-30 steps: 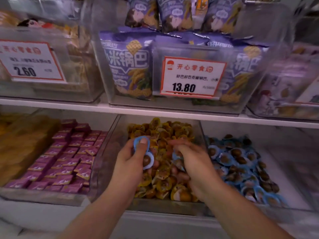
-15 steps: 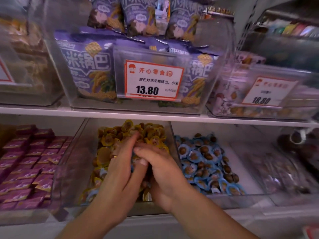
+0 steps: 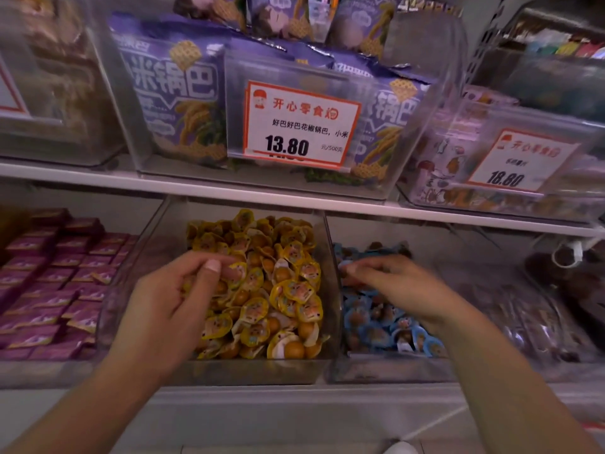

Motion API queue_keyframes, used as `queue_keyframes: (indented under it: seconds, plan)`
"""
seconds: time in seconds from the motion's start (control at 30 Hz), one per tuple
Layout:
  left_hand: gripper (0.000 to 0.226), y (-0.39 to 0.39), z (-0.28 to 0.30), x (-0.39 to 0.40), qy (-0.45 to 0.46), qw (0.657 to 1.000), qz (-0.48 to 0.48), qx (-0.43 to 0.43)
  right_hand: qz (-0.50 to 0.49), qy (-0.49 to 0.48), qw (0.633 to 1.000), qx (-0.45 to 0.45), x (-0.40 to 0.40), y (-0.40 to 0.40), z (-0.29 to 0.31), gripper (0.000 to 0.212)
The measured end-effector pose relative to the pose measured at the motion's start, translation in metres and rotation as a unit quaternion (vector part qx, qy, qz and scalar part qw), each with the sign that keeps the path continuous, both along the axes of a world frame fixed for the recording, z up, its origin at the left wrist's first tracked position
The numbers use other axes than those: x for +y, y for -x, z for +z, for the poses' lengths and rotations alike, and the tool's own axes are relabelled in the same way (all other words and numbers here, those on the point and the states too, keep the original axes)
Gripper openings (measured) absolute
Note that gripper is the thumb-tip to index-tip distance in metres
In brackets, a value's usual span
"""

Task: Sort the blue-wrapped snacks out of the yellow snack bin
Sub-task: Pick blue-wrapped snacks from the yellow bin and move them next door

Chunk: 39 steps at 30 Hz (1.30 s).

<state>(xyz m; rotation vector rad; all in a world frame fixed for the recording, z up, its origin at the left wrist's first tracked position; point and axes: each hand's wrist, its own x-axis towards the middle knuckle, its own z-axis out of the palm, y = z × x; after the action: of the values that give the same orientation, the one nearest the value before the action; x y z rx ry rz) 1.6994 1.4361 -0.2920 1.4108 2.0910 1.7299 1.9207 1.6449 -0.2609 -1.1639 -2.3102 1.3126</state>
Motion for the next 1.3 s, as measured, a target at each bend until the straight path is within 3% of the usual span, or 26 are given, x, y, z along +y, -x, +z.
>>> queue_keyframes:
  seconds: [0.13,0.27,0.33,0.4,0.5,0.57,0.67,0.77,0.87,0.97,1.1,1.17,1.23,1.3]
  plan:
    - [0.024,0.006,0.006,-0.006,-0.046,0.998,0.038,0.029,-0.149,-0.089,0.969,0.176,0.0,0.008,0.001,0.021]
    - [0.021,0.022,0.005,-0.013,-0.048,0.993,0.092,0.047,-0.105,-0.175,0.941,0.269,-0.03,0.031,0.006,0.026]
    - [0.019,0.033,0.003,-0.017,-0.031,0.991,0.118,0.055,-0.001,-0.203,0.948,0.245,-0.058,0.048,0.003,0.026]
    - [0.02,0.043,0.001,-0.022,-0.013,0.988,0.141,0.063,0.132,-0.236,0.949,0.164,-0.083,0.069,-0.004,0.03]
    - [0.021,0.056,-0.003,-0.032,-0.002,0.986,0.159,0.057,0.274,-0.161,0.948,0.019,-0.106,0.103,-0.016,0.032]
    - [0.023,0.061,-0.006,-0.037,0.008,0.986,0.158,0.052,0.34,-0.109,0.933,-0.053,-0.112,0.121,-0.027,0.031]
    - [0.027,0.066,-0.008,-0.045,0.021,0.987,0.154,0.048,0.413,-0.131,0.897,-0.082,-0.113,0.141,-0.04,0.032]
    - [0.025,0.07,-0.008,-0.053,0.031,0.987,0.151,0.035,0.423,-0.183,0.879,-0.121,-0.102,0.158,-0.049,0.033]
    - [0.026,0.072,-0.008,-0.057,0.034,0.989,0.14,0.02,0.362,-0.326,0.846,-0.216,-0.087,0.17,-0.053,0.045]
    - [0.023,0.073,-0.006,-0.058,0.035,0.991,0.132,0.007,0.318,-0.392,0.836,-0.214,-0.085,0.178,-0.054,0.036]
    - [0.024,0.072,-0.005,-0.056,0.044,0.993,0.111,-0.008,0.302,-0.44,0.82,-0.205,-0.096,0.173,-0.041,0.037]
    - [0.024,0.073,-0.002,-0.055,0.042,0.993,0.108,-0.016,0.313,-0.407,0.844,-0.157,-0.103,0.169,-0.029,0.037]
    - [0.025,0.072,-0.002,-0.053,0.039,0.992,0.115,-0.022,0.357,-0.276,0.885,-0.112,-0.116,0.168,-0.027,0.039]
    - [0.025,0.071,-0.003,-0.052,0.039,0.992,0.121,-0.019,0.412,-0.151,0.888,-0.136,-0.128,0.17,-0.035,0.041]
